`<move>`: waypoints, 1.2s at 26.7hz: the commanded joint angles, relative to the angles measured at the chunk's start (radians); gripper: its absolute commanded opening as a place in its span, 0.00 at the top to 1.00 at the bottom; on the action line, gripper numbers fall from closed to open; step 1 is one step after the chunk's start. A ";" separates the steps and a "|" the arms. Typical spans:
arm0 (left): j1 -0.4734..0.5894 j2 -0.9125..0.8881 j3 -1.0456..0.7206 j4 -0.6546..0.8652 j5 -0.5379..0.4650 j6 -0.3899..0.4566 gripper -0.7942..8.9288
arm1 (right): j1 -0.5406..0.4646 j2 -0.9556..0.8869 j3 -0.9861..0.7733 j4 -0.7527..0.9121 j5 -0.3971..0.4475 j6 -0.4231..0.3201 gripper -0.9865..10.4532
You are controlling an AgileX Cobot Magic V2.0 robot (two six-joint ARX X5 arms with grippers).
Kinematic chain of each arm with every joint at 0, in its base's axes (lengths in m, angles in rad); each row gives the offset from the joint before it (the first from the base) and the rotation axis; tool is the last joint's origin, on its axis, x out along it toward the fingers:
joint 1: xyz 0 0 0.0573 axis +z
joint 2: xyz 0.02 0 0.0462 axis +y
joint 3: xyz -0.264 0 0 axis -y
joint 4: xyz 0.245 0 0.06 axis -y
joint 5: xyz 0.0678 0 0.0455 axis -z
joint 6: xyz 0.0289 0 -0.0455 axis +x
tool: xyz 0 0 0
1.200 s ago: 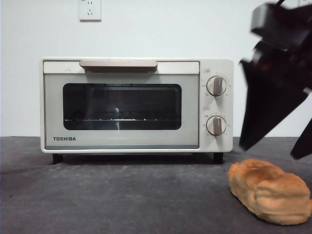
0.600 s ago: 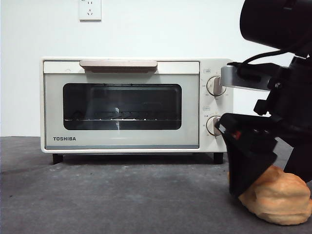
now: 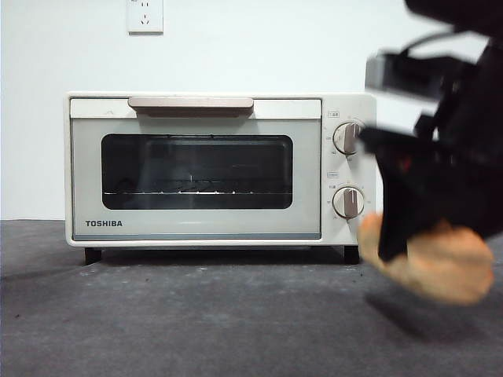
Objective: The left arm flap open the oven, the right arm pick bread and place it into oven, the left arm flap close the oven
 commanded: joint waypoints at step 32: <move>-0.369 0.747 0.372 0.430 -0.307 0.027 0.90 | 0.011 -0.318 0.109 -0.195 0.001 -0.017 0.74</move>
